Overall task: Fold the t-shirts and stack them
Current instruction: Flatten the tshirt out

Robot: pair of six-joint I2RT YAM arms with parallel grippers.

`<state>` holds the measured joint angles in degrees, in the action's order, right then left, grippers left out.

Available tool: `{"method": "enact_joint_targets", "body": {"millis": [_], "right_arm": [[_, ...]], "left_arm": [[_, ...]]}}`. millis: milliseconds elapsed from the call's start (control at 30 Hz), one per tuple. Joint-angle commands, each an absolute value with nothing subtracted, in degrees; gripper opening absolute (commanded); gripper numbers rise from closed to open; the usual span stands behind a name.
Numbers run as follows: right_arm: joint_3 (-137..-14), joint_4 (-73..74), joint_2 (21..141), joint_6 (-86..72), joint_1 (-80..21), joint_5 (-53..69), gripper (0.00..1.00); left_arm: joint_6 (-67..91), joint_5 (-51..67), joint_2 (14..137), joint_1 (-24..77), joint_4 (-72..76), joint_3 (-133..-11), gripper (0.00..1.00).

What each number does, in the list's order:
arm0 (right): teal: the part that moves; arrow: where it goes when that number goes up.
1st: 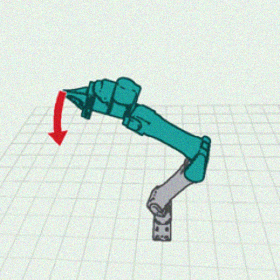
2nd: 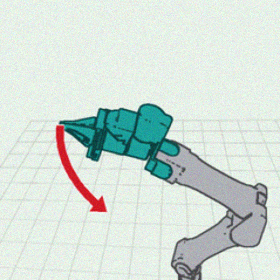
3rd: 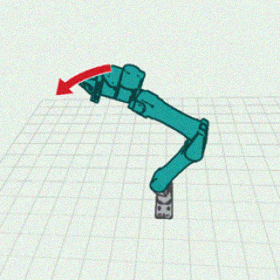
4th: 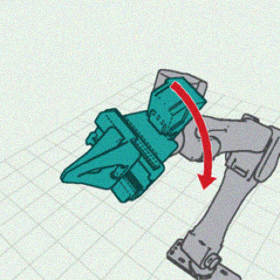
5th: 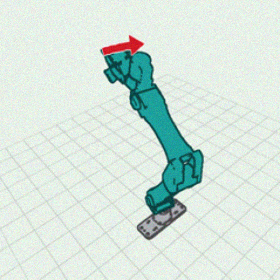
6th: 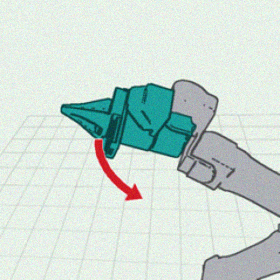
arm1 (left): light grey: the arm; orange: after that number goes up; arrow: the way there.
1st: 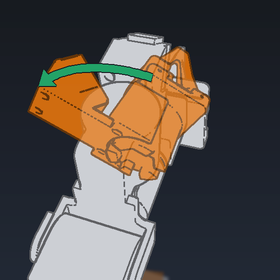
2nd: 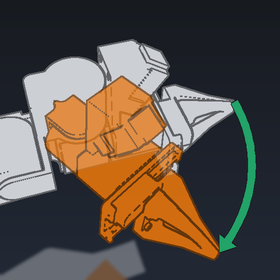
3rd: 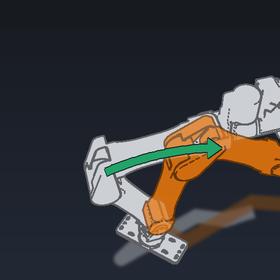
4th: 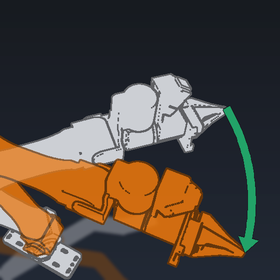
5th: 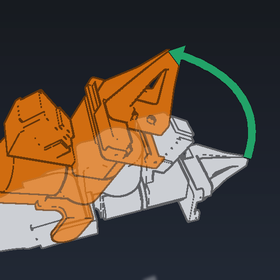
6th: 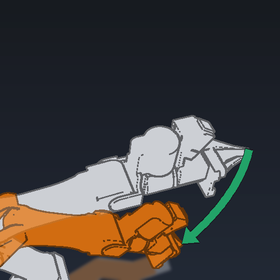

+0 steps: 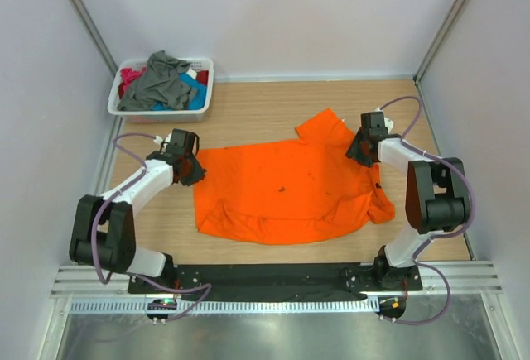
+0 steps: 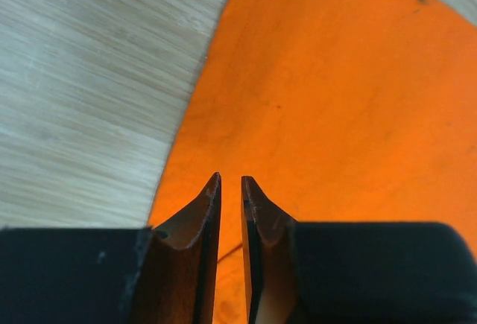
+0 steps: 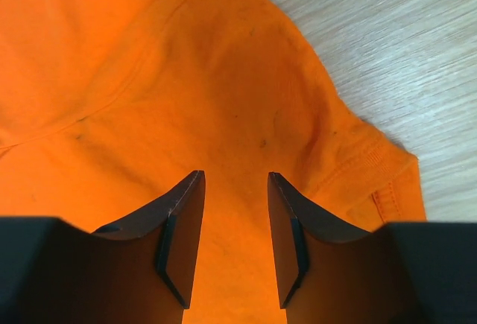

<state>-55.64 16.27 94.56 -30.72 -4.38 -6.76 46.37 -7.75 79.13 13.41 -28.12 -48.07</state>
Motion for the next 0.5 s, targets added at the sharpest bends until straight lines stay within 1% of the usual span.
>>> {"method": "enact_joint_targets", "body": {"millis": [0, 167, 300, 467], "right_arm": [[-57.39, 11.69, 96.67, -32.17, -4.66, -8.7, 0.45], [-59.06, 12.13, 101.67, -32.61, -4.57, -11.95, 0.46], [-60.64, 12.31, 104.14, -32.96, -4.22, -13.71, 0.46], [-61.79, 13.18, 104.42, -33.84, -3.69, -13.1, 0.46]], "left_arm": [[47.02, -9.66, 82.87, 13.8, -21.54, -49.65, 0.17], [45.18, -12.48, 90.85, 13.71, -19.17, -52.11, 0.18], [43.77, -12.57, 98.15, 13.62, -18.98, -57.46, 0.17], [41.49, -13.45, 103.18, 13.54, -18.9, -61.96, 0.18]]}}
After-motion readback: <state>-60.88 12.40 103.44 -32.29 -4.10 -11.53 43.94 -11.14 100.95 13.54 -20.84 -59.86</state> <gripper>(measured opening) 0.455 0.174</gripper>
